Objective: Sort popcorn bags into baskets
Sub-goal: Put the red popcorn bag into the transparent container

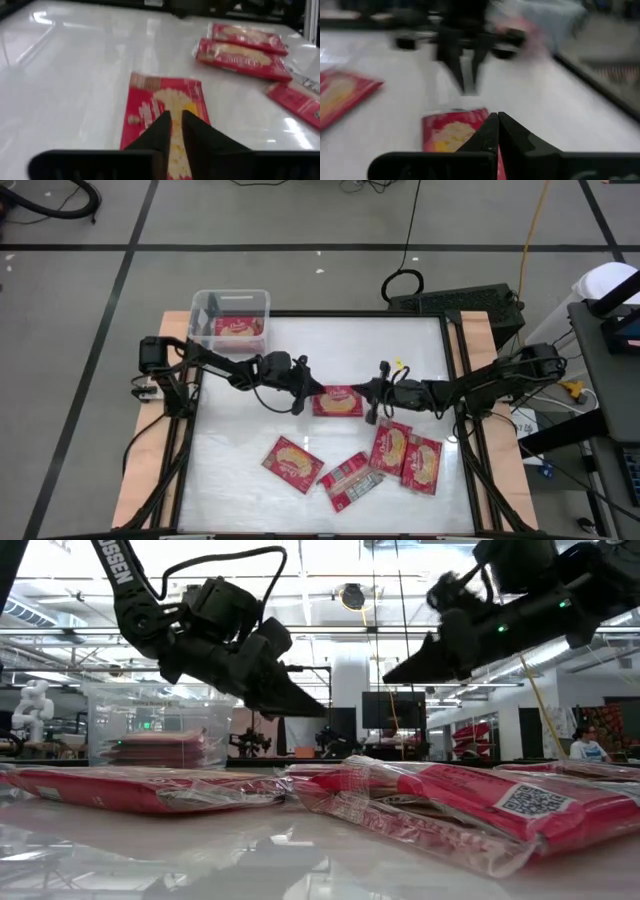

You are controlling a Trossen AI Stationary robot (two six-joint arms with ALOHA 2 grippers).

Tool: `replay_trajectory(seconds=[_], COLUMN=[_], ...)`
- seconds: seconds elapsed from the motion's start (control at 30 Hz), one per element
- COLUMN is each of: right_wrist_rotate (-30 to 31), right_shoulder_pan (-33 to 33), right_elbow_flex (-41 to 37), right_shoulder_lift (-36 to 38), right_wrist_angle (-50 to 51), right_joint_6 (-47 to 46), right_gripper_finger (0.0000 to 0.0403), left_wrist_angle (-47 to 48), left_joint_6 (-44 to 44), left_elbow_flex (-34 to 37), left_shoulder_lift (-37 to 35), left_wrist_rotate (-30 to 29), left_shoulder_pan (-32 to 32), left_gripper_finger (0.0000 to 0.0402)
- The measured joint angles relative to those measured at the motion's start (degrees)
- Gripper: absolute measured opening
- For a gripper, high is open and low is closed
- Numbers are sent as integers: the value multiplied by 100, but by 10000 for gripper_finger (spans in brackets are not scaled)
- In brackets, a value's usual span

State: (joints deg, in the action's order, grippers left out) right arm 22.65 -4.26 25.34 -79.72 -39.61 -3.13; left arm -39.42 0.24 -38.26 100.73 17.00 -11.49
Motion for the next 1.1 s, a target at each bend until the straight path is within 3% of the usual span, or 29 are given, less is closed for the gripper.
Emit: replay_trajectory(seconds=[0.2,0.37,0.57,0.73,0.9,1.1], right_wrist_rotate=[-600,-1515,-2484,-2477,-2421,-2430], right_shoulder_pan=[649,1356,1787,1731,1732,1649], right_elbow_flex=[446,503,506,506,514,516], right_shoulder_lift=[0,-3,-560,-1397,-1956,-2007], right_wrist_angle=[1824,2250,1839,1014,668,486], right_joint_6=[-1041,-1327,-1344,-979,-805,-489], right_gripper_finger=[21,73,151,184,170,57], left_wrist_angle=[740,976,849,840,840,833], left_joint_6=[-206,-218,-219,-226,-226,-206], left_elbow_flex=[0,2,2,2,2,4], left_shoulder_lift=[0,0,0,0,0,0], left_wrist_rotate=[-81,-541,-898,-1065,-1067,-1153], left_shoulder_pan=[11,147,265,293,293,293], left_gripper_finger=[22,22,21,21,21,21])
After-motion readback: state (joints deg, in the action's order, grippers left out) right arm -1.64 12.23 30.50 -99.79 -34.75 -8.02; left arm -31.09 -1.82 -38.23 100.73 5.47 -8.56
